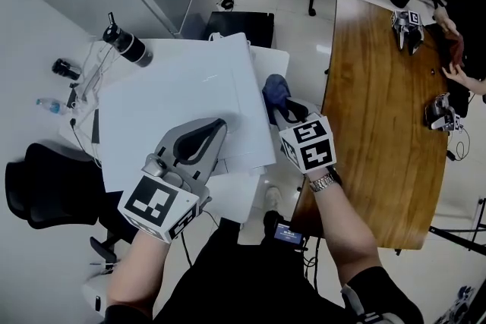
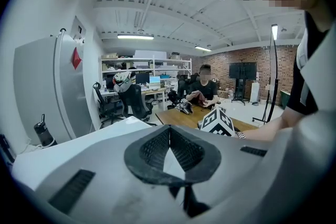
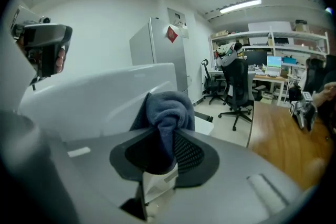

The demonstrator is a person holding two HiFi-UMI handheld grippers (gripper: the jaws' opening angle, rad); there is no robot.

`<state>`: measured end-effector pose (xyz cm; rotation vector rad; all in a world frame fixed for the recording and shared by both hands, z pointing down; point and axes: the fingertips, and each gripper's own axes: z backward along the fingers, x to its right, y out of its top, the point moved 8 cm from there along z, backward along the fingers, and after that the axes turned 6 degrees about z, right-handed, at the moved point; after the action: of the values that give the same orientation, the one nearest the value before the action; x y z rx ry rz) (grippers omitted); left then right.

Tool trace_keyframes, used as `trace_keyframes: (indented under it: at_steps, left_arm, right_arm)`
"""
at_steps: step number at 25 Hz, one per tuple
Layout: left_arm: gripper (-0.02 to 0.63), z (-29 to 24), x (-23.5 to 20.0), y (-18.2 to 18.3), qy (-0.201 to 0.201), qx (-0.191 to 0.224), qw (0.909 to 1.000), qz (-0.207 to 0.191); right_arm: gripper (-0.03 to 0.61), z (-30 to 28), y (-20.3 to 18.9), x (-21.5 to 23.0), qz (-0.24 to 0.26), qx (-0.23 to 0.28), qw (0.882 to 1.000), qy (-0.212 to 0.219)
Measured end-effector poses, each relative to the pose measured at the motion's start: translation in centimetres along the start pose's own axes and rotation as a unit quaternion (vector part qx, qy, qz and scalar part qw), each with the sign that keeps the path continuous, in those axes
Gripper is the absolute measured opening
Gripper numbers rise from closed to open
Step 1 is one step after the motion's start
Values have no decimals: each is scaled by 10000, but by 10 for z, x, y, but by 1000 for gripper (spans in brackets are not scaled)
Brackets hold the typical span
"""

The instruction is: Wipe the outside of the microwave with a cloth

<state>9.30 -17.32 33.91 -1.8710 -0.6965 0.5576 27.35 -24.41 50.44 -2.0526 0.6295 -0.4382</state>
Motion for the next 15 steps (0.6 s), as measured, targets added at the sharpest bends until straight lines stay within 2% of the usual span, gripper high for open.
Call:
trace_keyframes:
  at_steps: [15]
  left_arm:
    - [6, 0, -3, -2, 172, -66, 9998, 4]
  right_arm:
    - [87, -45, -52, 7, -160, -856, 9961, 112]
